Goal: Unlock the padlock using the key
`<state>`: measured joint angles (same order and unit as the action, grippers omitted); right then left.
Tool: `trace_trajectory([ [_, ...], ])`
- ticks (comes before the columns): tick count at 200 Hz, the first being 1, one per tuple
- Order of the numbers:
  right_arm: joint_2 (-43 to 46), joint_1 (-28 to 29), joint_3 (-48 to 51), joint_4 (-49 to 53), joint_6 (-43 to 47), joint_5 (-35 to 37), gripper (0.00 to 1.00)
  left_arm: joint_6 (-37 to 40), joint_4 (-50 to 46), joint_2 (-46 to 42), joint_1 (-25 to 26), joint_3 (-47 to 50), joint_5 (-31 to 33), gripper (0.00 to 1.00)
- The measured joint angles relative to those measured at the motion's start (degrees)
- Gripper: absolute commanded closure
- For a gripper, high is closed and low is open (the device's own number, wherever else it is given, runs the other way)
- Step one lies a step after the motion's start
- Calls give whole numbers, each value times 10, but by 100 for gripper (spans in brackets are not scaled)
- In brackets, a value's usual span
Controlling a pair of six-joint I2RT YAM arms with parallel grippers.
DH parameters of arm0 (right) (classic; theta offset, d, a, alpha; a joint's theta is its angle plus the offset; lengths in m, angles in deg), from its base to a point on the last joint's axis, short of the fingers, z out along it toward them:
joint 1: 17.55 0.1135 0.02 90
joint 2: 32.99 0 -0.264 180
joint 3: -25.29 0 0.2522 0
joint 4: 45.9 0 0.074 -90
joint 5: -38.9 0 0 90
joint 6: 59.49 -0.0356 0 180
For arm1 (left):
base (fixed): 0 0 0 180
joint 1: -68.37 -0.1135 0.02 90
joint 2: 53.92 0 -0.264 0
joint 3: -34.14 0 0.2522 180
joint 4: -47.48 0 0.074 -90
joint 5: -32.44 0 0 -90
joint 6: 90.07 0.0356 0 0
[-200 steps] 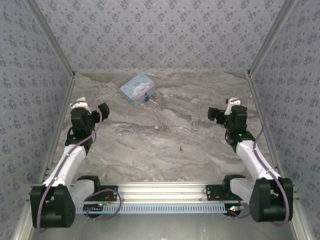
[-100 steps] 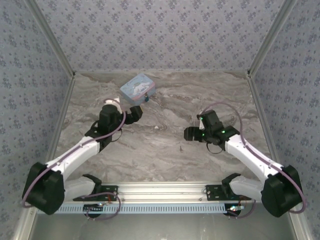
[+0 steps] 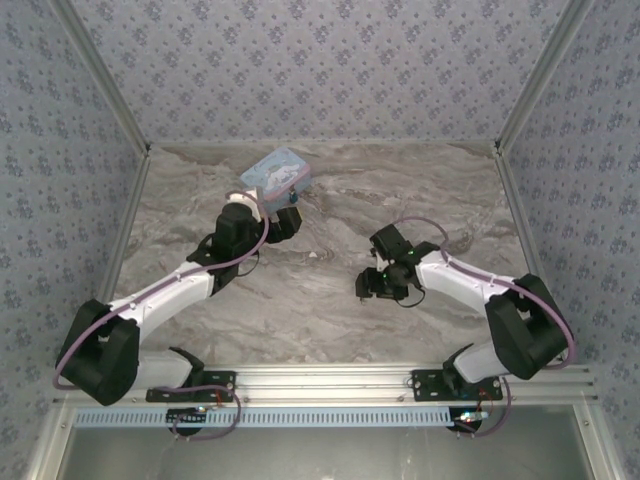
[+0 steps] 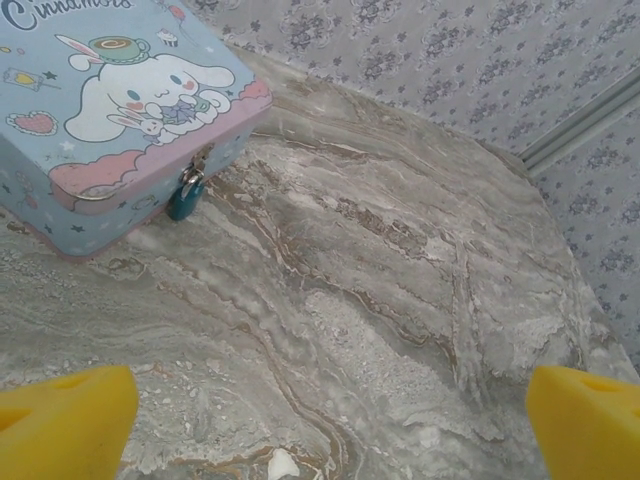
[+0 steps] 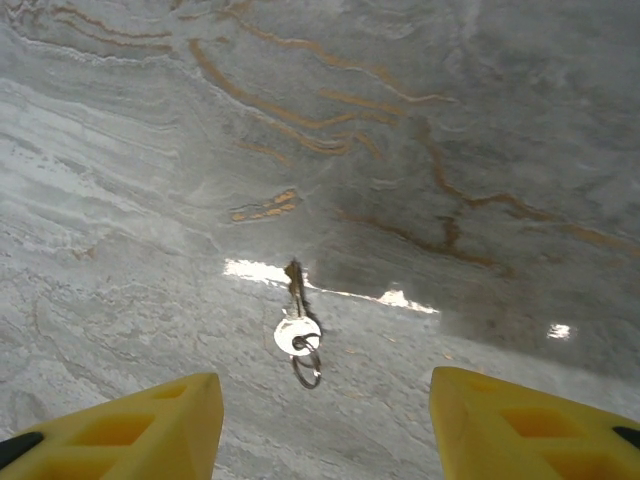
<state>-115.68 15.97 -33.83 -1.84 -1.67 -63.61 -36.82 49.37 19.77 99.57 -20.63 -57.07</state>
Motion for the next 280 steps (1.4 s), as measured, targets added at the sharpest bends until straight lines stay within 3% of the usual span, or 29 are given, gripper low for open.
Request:
trace_trajectory([
  [126, -75, 36, -29, 0, -15, -7, 63, 2, -7, -1, 0, -3, 14, 1],
  [280, -107, 42, -56, 31, -17, 23, 86, 5, -18, -1, 0, -7, 18, 1],
])
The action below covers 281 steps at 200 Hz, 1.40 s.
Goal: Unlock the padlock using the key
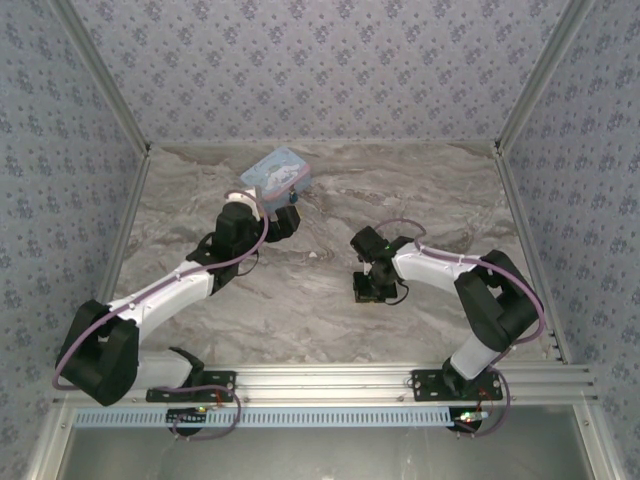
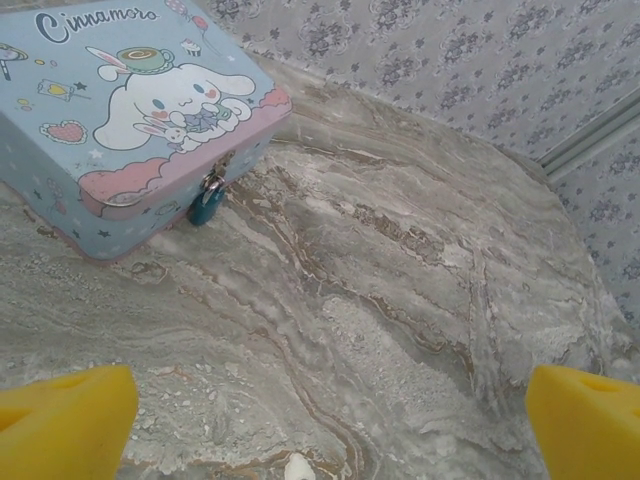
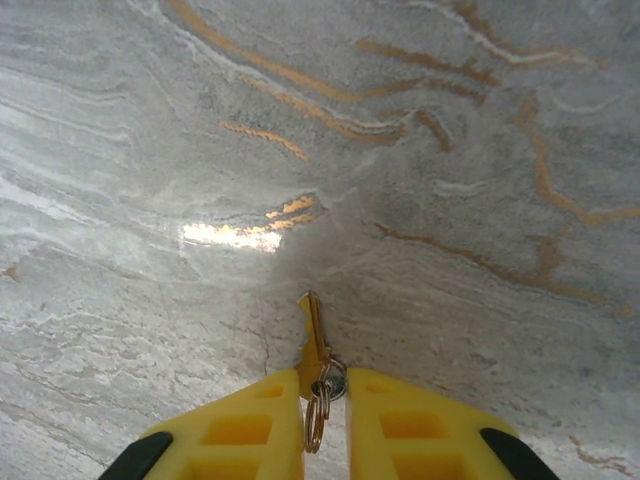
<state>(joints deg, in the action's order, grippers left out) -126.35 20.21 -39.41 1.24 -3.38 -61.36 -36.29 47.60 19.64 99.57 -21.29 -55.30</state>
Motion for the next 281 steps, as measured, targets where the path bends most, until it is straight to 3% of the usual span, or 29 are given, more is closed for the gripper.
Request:
trace_trajectory([
  [56, 1, 1, -2, 3, 2, 4, 100, 4, -9, -16, 0, -1, 4, 1],
  [164, 125, -37, 102, -158, -40, -22, 100, -24, -21, -43, 0, -7, -12, 1],
  [211, 203, -75, 143, -296, -92, -47, 100, -62, -14, -36, 1, -29, -60, 5],
  [281, 299, -75, 144, -430, -97, -4, 100, -83, 18, 52, 48, -103, -165, 18],
])
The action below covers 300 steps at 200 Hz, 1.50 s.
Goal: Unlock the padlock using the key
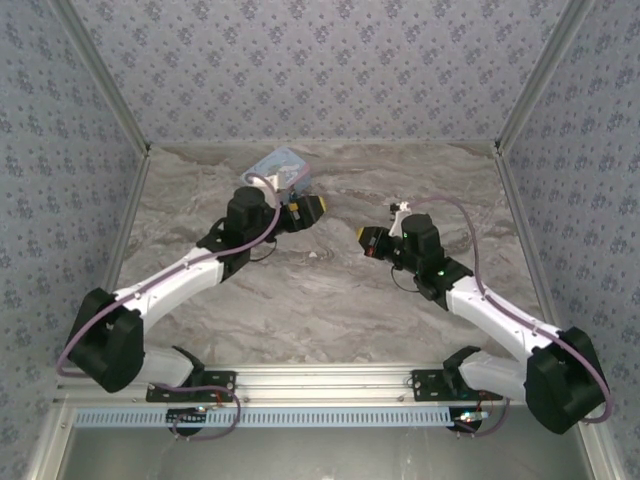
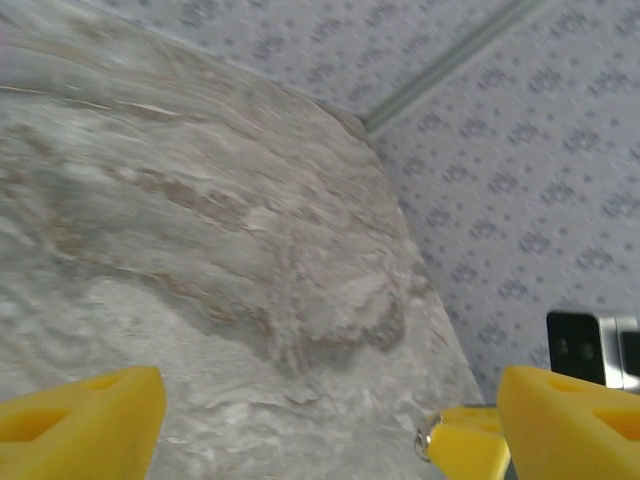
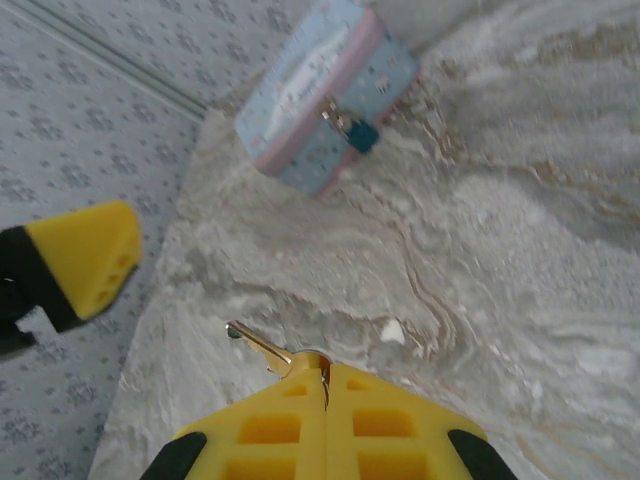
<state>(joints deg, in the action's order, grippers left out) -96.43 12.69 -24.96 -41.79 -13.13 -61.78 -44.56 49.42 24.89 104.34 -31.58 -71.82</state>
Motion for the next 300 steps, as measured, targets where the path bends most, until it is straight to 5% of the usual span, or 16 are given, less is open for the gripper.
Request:
trace_trajectory([
  [56, 11, 10, -19, -6, 21, 19, 100, 10, 28, 57, 41, -52, -70, 37],
  [153, 11, 22, -27, 0, 45, 26, 100, -14, 36, 87, 50, -74, -83, 39],
  [300, 10, -21, -77, 7, 308, -80, 100, -440, 28, 156, 5, -106, -136, 49],
])
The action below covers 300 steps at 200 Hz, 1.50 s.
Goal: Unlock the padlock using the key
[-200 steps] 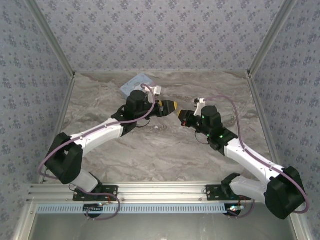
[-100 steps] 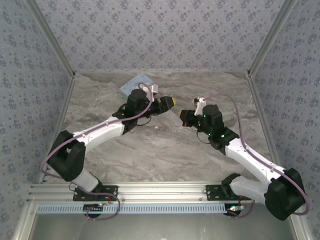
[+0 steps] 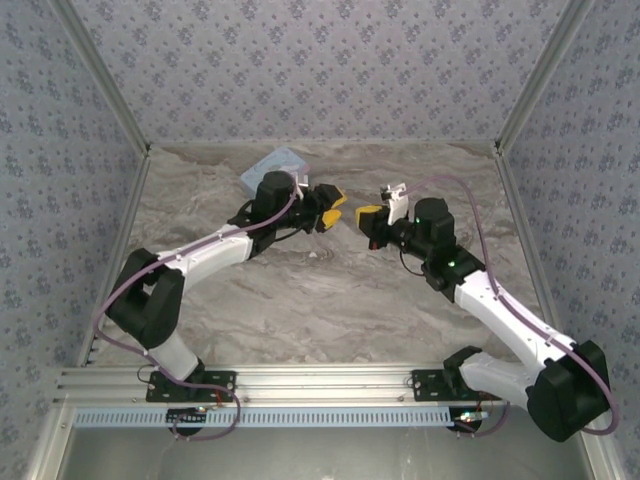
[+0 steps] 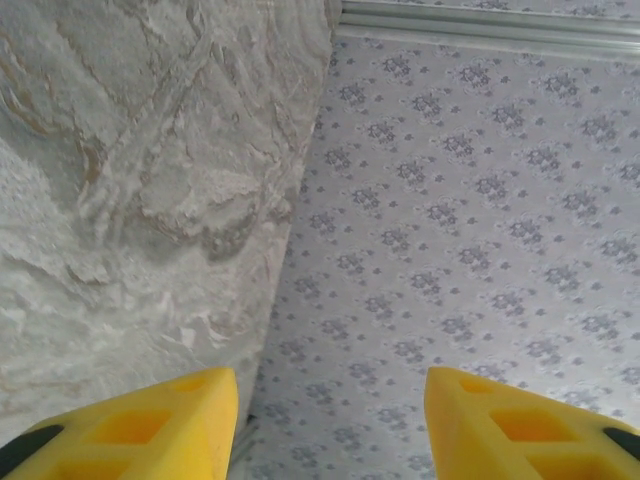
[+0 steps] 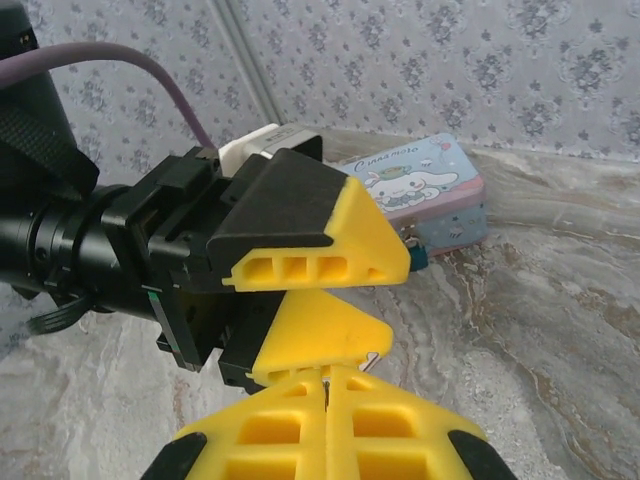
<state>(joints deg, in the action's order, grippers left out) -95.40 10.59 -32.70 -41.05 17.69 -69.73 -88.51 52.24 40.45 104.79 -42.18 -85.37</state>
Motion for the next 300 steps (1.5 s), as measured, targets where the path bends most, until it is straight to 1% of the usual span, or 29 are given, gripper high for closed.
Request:
trace_trajectory([
  [58, -42, 0, -6, -12, 20, -26, 100, -93, 47, 30, 1, 0, -39, 52],
  [85, -51, 0, -11, -17, 20, -32, 100, -117, 62, 42, 1, 0, -48, 59],
  [123, -56, 0, -11, -21, 21, -33, 100, -139, 83, 44, 4, 0, -57, 72],
  [149, -57, 0, -11, -21, 22, -33, 100, -145, 87, 44, 4, 0, -61, 80],
  [181, -58, 0, -11, -21, 22, -33, 100, -147, 88, 44, 4, 0, -61, 87],
  [224, -58, 0, -11, -21, 22, -33, 100, -147, 89, 44, 4, 0, -63, 100],
  [300, -51, -2, -9, -21, 17, -33, 100, -146, 97, 44, 4, 0, -65, 100],
])
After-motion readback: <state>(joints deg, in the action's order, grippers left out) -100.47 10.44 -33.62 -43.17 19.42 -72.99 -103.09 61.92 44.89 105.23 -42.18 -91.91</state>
